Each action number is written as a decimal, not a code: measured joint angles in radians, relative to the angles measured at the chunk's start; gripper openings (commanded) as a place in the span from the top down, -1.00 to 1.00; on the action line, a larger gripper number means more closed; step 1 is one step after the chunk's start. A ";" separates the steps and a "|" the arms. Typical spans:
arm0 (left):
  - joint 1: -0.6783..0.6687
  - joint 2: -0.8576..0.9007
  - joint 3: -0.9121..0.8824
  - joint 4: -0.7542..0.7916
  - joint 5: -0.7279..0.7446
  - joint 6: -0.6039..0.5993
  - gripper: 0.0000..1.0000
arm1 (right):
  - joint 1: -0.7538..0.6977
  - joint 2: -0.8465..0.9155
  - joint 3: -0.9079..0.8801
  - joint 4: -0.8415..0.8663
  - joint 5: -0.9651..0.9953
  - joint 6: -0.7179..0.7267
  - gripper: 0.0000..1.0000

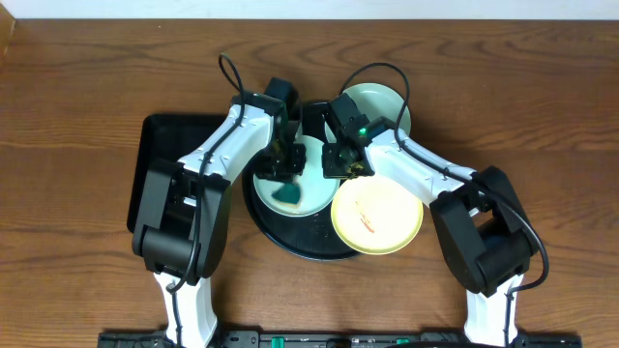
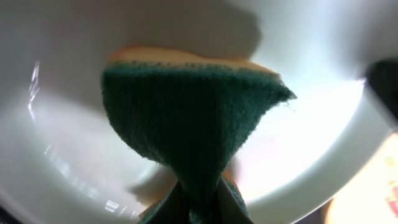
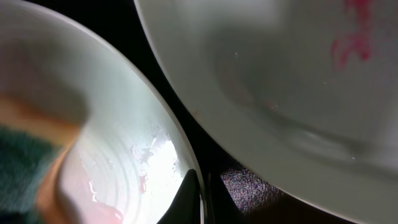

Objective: Clean dirty plates on tray and stack at the side
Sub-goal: 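Scrub the held pale green plate with the sponge in the left gripper, then move the sponge left aside and lift the plate with the right gripper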

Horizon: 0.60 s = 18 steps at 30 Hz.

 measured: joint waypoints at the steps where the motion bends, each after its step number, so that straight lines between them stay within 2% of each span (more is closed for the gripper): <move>1: 0.000 0.000 0.000 0.023 0.006 0.005 0.85 | 0.000 0.000 0.000 0.000 0.000 0.000 0.98; 7: 0.004 0.000 0.002 0.097 -0.094 -0.072 0.85 | 0.000 0.000 0.000 -0.002 0.001 0.001 0.98; 11: 0.040 0.002 0.048 0.019 -0.184 -0.129 0.85 | 0.000 0.000 0.000 -0.003 0.001 0.001 0.98; 18: 0.130 -0.002 0.237 -0.141 -0.253 -0.158 0.85 | 0.000 0.000 0.000 -0.003 0.000 -0.001 0.98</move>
